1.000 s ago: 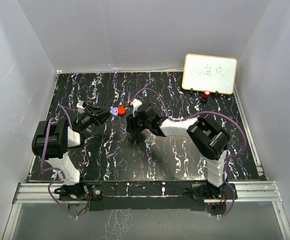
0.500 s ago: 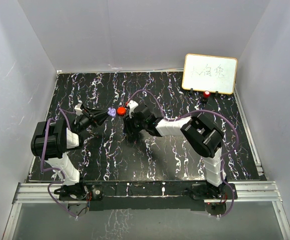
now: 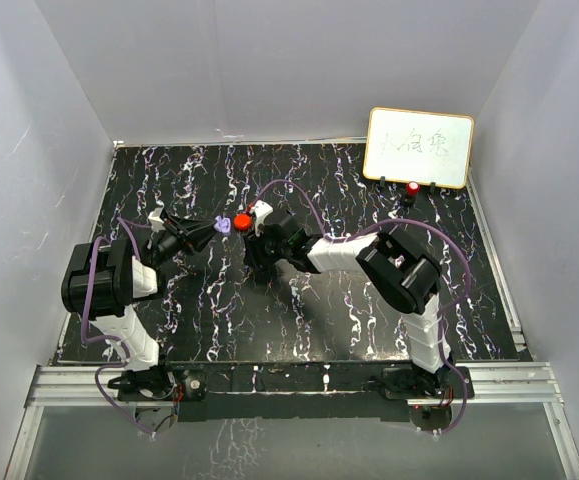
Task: Insert the wireless bluetooth earbuds into the charging case
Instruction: Pick up the earbud from the center of the board.
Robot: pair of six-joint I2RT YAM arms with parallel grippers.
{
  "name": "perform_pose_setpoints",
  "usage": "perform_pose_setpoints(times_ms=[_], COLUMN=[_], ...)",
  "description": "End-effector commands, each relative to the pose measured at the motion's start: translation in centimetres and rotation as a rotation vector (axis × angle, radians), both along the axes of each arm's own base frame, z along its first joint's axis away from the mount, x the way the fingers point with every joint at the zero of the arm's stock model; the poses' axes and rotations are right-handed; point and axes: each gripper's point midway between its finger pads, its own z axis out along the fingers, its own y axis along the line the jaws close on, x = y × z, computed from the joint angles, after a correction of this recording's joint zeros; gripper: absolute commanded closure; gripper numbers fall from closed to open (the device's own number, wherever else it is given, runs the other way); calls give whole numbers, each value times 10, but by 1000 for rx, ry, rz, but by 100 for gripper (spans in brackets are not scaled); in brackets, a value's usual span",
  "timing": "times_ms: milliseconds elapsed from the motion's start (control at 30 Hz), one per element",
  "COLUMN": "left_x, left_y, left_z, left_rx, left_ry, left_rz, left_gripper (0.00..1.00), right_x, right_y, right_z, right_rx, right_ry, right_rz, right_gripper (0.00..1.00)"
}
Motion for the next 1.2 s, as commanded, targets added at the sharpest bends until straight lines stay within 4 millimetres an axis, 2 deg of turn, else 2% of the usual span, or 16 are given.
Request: perform_pose_setpoints(times_ms=[0, 300, 600, 767, 967, 1167], left_x=[-16, -16, -16, -16, -16, -15], left_y=[0, 1, 2, 3, 3, 3], left_z=[57, 56, 55, 54, 53, 53], left_rx=[43, 42, 43, 43, 43, 44], left_ry=[-354, -349, -346, -344, -342, -340], left_rz=[-15, -11, -8, -7, -6, -6], left_gripper=[100, 100, 100, 100, 100, 100], right_x=[10, 8, 6, 7, 10, 17], right_y=[17, 17, 16, 15, 10, 5], right_z=[17, 14, 6, 3, 6, 22], right_rx=[54, 41, -14, -40, -58, -44], right_ry=[-50, -48, -65, -76, -102, -160], right_rz=[7, 7, 5, -6, -28, -58], right_gripper=[62, 70, 71, 75, 85, 89])
